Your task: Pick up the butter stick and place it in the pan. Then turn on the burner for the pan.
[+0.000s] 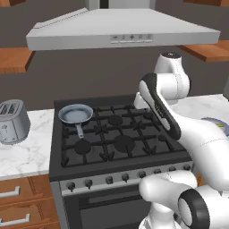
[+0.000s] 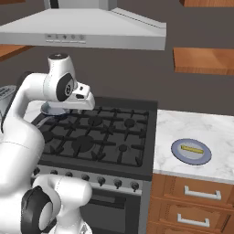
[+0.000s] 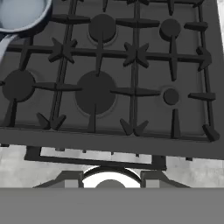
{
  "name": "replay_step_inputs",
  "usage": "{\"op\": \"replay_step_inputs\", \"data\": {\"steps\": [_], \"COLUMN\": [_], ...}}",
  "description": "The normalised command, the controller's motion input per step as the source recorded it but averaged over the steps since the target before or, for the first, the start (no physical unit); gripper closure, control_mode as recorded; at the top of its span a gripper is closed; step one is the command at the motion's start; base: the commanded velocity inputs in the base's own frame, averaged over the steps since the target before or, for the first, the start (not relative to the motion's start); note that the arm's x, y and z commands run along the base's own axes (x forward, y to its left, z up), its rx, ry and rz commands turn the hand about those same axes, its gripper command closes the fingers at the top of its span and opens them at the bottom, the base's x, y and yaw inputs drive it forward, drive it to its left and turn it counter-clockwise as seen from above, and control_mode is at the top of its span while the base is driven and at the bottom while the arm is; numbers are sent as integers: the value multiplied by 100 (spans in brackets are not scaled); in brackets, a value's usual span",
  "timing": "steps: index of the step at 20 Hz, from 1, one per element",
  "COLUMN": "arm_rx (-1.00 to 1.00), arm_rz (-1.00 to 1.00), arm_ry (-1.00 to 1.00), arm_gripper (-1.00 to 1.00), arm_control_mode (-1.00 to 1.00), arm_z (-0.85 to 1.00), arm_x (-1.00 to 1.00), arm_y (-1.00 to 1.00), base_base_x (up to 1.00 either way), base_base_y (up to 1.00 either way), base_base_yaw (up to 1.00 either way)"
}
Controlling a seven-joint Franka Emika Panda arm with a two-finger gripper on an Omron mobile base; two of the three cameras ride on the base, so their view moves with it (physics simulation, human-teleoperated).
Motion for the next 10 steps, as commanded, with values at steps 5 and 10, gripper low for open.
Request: {"op": "replay_step_inputs", "data": {"steps": [5, 10], "arm_rx": [0, 0], "arm_rz": [-4, -27], "arm_ry": [0, 0], "arm_gripper": [-100, -100], "arm_control_mode": [-100, -100], "arm_z": [-13, -43], "arm_x": [3, 0], "arm_y": [-12, -69], "base_base_x": [0, 0], "base_base_y": [0, 0], "base_base_yaw": [0, 0]}}
